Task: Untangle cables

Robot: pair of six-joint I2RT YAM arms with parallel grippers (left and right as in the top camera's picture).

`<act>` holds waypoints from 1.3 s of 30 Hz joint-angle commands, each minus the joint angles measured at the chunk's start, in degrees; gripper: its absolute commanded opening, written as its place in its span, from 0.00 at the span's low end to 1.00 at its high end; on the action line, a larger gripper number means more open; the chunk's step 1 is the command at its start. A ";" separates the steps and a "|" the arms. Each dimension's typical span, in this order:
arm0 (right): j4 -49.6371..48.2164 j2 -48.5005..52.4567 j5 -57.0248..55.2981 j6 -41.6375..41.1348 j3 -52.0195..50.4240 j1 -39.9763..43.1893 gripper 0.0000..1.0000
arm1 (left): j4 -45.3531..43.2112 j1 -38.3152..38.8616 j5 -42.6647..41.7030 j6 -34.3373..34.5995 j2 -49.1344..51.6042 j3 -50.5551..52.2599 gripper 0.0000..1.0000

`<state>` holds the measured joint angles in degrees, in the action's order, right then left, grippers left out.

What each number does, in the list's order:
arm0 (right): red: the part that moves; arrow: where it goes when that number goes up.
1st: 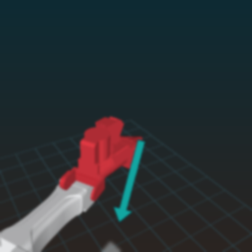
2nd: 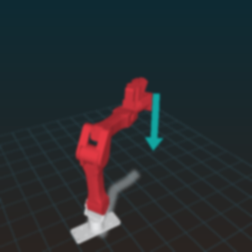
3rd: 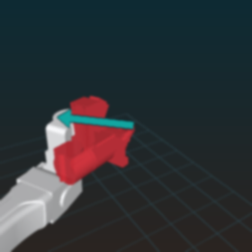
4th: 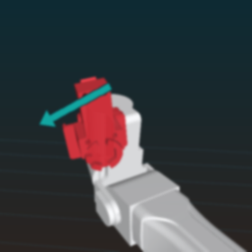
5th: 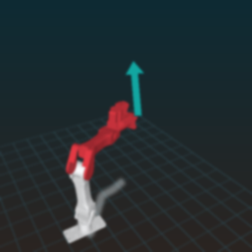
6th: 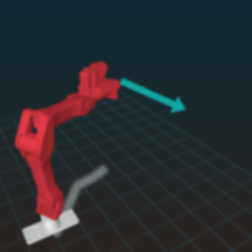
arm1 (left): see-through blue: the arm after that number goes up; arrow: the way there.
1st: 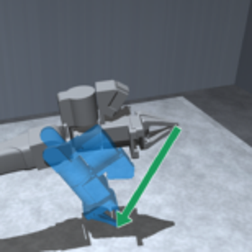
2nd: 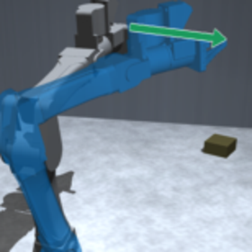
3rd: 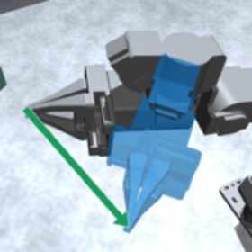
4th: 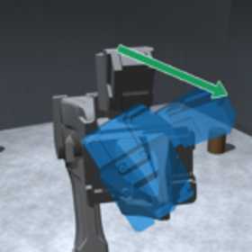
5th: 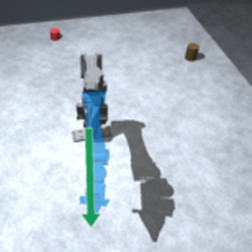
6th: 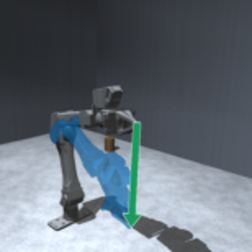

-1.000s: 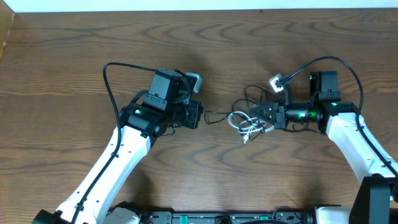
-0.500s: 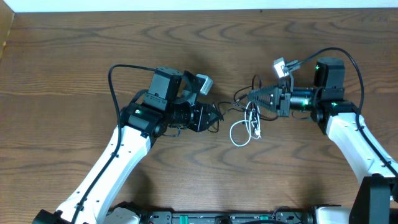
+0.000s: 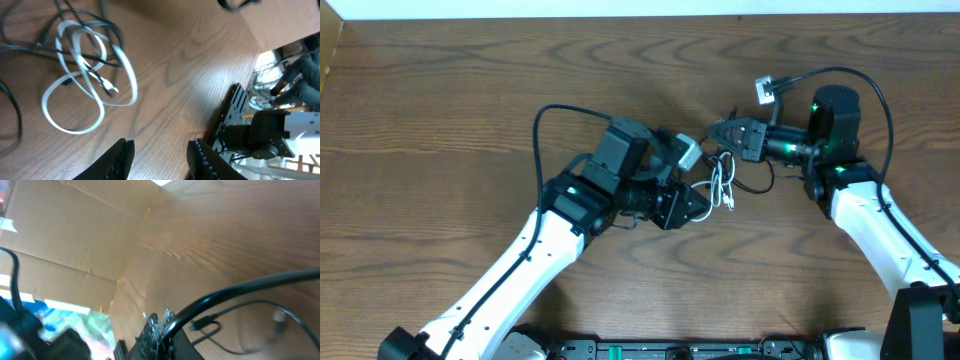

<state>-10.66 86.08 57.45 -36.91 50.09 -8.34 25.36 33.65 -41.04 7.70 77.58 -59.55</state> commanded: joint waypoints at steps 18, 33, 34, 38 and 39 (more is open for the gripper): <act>-6.32 -6.38 -1.27 -14.97 1.68 -4.39 0.01 | -11.63 5.07 14.47 0.83 8.68 0.07 0.40; -6.51 -6.38 -1.60 -15.61 1.68 -7.67 0.01 | -12.02 5.07 20.37 1.20 9.55 0.07 0.36; -6.51 -6.38 -1.62 -16.06 1.68 -7.67 0.01 | -12.02 5.07 20.39 1.20 9.55 0.07 0.34; -8.17 -6.38 -1.62 -17.22 1.68 -7.67 0.01 | -12.00 5.07 20.39 1.20 9.66 0.07 0.25; -9.03 -6.38 -1.64 -17.81 1.68 -7.67 0.01 | -12.02 5.07 20.39 1.20 9.66 0.07 0.25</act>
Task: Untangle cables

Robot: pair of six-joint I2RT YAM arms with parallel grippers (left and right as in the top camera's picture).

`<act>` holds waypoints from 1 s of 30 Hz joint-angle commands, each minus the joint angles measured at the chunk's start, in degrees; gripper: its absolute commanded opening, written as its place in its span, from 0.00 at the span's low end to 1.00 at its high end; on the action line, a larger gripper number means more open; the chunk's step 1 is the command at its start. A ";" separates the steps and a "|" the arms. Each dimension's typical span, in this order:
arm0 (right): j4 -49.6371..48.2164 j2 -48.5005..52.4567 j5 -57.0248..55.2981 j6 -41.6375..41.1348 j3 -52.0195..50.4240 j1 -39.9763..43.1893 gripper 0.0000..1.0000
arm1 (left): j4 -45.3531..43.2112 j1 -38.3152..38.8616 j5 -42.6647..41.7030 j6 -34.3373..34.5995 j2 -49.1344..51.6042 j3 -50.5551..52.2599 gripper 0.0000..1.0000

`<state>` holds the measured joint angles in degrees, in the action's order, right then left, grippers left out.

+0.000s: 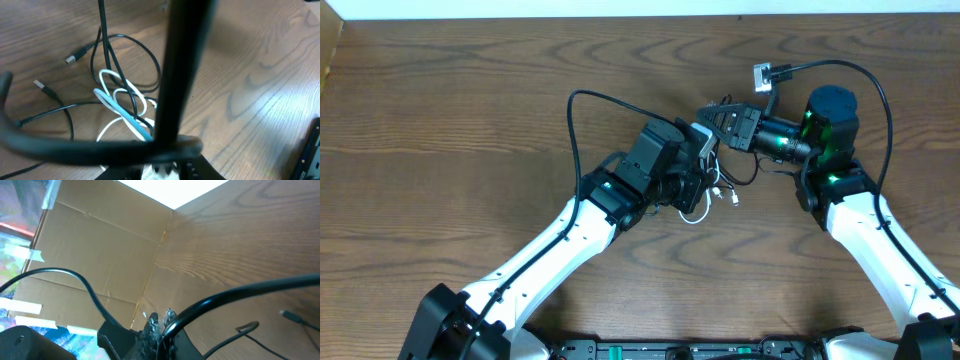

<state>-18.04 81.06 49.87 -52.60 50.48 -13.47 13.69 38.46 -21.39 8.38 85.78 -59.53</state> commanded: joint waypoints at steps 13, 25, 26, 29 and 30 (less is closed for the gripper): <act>-6.10 -1.33 4.55 -4.63 1.29 -2.47 0.01 | -0.59 0.20 3.06 0.50 1.31 0.04 0.23; -9.07 -1.33 -0.42 -4.61 1.29 -0.90 0.01 | -0.13 0.09 3.04 0.50 -0.17 0.04 0.08; -10.05 -1.33 -0.44 -4.61 1.29 -0.85 0.01 | -0.07 0.09 3.04 0.50 -0.17 0.04 0.08; -11.93 -1.33 -0.85 -4.61 1.29 -0.81 0.01 | 0.04 0.09 3.02 0.50 -0.17 0.04 0.08; -11.91 -1.33 -1.46 -4.61 1.29 -0.81 0.01 | 0.07 0.09 2.99 0.52 -0.17 0.04 0.08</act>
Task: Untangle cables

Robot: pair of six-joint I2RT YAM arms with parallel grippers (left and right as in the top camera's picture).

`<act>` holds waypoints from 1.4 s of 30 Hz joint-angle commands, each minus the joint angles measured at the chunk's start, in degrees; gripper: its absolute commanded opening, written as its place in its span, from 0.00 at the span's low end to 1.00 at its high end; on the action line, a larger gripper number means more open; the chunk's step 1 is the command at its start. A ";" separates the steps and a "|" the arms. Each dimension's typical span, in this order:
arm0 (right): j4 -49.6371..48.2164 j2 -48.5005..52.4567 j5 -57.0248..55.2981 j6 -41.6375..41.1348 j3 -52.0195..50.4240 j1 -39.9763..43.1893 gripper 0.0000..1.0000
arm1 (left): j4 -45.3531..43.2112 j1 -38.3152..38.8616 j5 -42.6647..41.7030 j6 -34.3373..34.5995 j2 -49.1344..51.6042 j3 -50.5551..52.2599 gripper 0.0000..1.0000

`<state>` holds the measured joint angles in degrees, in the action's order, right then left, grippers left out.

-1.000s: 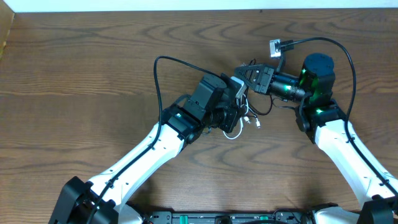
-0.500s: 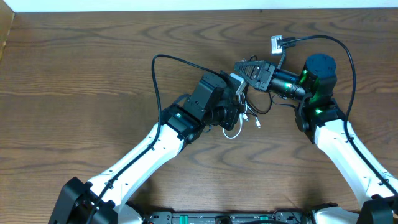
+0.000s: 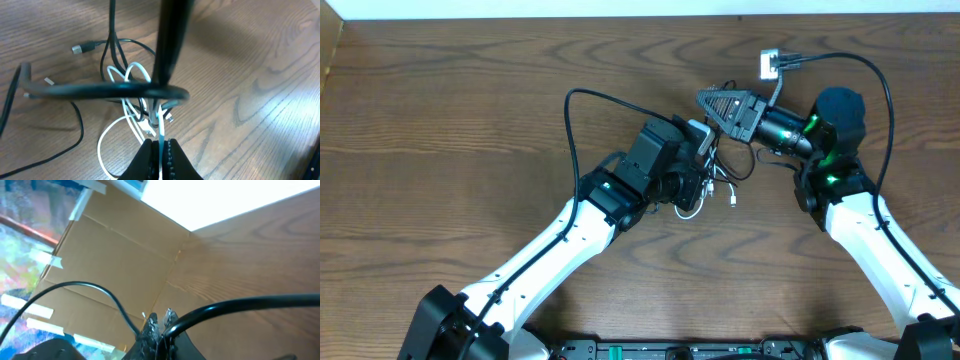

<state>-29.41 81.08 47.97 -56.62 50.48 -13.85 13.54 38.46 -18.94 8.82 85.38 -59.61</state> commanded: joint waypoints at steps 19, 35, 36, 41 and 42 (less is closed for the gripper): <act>15.32 -1.36 -3.41 8.09 1.27 5.81 0.01 | 7.98 -6.29 8.07 -0.15 -6.93 0.13 0.08; 68.63 -1.36 -58.93 26.10 1.27 18.93 0.01 | 16.33 -26.53 4.39 -0.09 -19.65 0.13 0.07; 69.68 -1.36 -61.05 26.10 1.27 19.93 0.01 | 16.28 -28.46 4.39 0.02 -20.13 0.13 0.08; 71.43 -1.36 -63.30 27.12 1.27 24.81 0.01 | 16.00 -37.81 4.33 0.90 -21.86 0.13 0.07; 71.47 -1.36 -63.30 27.12 1.27 25.62 0.01 | 16.00 -39.69 3.91 1.46 -22.03 0.13 0.07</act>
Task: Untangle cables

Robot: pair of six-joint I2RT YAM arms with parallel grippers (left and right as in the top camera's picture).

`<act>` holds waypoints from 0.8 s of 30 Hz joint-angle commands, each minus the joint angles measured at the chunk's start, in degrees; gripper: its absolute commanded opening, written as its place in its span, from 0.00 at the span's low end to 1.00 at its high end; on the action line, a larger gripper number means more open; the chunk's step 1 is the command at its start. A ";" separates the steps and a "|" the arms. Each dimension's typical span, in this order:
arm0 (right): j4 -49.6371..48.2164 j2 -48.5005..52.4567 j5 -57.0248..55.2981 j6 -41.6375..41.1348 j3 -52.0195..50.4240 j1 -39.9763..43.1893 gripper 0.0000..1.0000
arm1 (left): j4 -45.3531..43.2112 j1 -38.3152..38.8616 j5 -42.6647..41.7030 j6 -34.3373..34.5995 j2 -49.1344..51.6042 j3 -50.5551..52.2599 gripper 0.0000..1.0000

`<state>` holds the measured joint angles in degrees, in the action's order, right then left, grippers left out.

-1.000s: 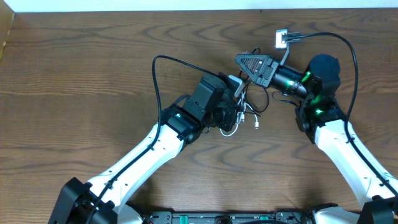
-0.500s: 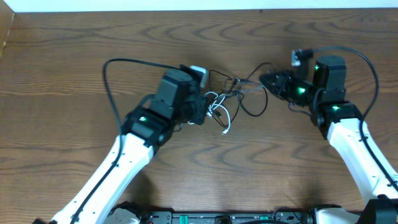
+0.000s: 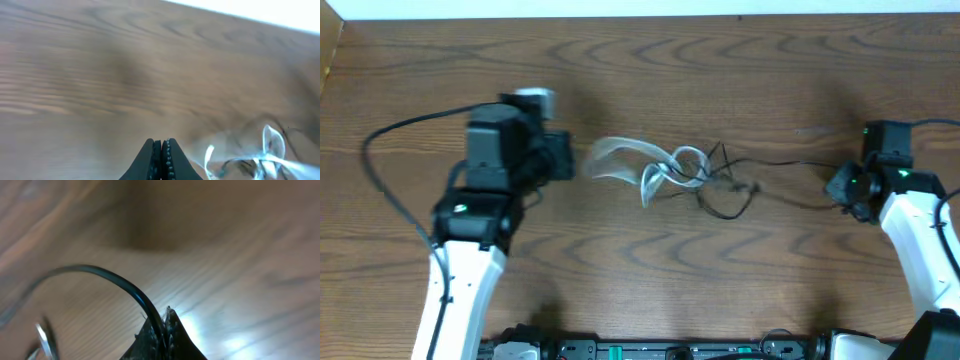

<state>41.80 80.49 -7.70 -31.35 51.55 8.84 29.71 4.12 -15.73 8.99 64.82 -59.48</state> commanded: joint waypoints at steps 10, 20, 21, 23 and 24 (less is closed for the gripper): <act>-0.96 -0.76 2.97 4.35 0.20 13.00 0.01 | -0.42 -19.56 -14.29 4.68 -1.49 0.00 0.07; -9.90 -0.76 47.41 24.20 0.20 5.88 0.01 | 2.40 -7.37 -20.76 4.44 2.82 0.00 0.08; -9.90 -0.76 46.90 24.20 0.20 4.81 0.01 | 2.78 -5.31 -20.74 3.93 3.80 0.00 0.12; -9.88 -0.76 44.83 24.17 0.20 2.75 0.01 | 3.30 -1.51 -20.74 3.28 5.86 0.00 0.22; -9.86 -0.76 43.67 24.15 0.20 2.01 0.01 | 3.52 0.57 -20.74 3.10 7.15 0.00 0.31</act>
<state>31.97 80.49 32.18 -10.22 51.55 13.50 32.60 -0.80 -34.65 13.30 68.66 -59.48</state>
